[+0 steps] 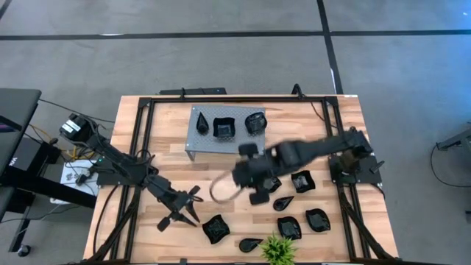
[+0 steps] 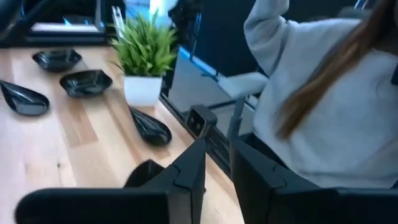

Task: Pick & Place Mini shaped plates
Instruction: Stack the black distorted square plate on top of the black distorted square plate on the shelf

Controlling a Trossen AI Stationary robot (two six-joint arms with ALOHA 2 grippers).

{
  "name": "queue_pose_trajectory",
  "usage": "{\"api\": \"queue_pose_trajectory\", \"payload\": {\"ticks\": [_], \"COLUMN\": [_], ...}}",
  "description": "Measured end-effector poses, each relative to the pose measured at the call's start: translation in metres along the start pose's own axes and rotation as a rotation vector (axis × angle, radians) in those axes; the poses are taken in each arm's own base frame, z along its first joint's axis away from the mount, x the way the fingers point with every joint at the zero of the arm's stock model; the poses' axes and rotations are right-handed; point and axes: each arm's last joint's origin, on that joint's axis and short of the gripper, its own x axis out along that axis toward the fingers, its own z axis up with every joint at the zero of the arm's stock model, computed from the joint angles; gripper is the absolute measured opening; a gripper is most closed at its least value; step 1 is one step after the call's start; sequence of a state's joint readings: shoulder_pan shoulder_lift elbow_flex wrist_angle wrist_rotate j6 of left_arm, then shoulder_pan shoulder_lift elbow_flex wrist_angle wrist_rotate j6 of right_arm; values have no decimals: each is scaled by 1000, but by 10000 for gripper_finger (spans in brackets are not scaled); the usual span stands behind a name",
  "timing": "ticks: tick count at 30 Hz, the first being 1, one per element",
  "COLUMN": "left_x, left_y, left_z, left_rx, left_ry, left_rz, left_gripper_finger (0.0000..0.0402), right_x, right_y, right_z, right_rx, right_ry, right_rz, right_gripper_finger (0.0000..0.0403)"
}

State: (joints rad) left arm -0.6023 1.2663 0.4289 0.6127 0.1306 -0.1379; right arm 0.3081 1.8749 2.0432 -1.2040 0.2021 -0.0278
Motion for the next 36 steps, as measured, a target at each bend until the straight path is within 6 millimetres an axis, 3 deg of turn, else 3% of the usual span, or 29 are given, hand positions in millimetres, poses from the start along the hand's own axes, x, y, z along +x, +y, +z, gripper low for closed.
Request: {"api": "queue_pose_trajectory", "payload": {"ticks": [3, 7, 10, 14, 20, 23, 29, 36], "left_x": [2, 3, 8, 27, 57, 61, 63, 66], "left_y": [-1, 3, 11, 22, 25, 18, 7, 8], "left_z": [-2, -8, -10, -5, -23, -33, -36, -46], "left_rx": [-3, 5, 30, 58, 76, 74, 98, 96], "left_ry": [62, 111, 131, 161, 397, 463, 473, 513], "left_rz": [11, 48, 76, 78, 9, -16, 1, 36], "left_gripper_finger": [86, 103, 118, 133, 136, 127, 112, 112], "right_x": [23, 23, 12, 2, 21, 22, 13, 14], "right_y": [23, 38, 37, 29, 17, 10, 5, 8], "right_z": [-24, -66, -99, -140, -190, -200, -200, -200], "right_rx": [-7, 62, 136, 218, 262, 255, 290, 204], "right_ry": [17, -16, -113, -344, -654, -688, -746, -738], "right_rz": [17, -21, -114, -115, -145, -146, -108, -105], "right_gripper_finger": [72, 72, 72, 72, 72, 72, 72, 72]}}
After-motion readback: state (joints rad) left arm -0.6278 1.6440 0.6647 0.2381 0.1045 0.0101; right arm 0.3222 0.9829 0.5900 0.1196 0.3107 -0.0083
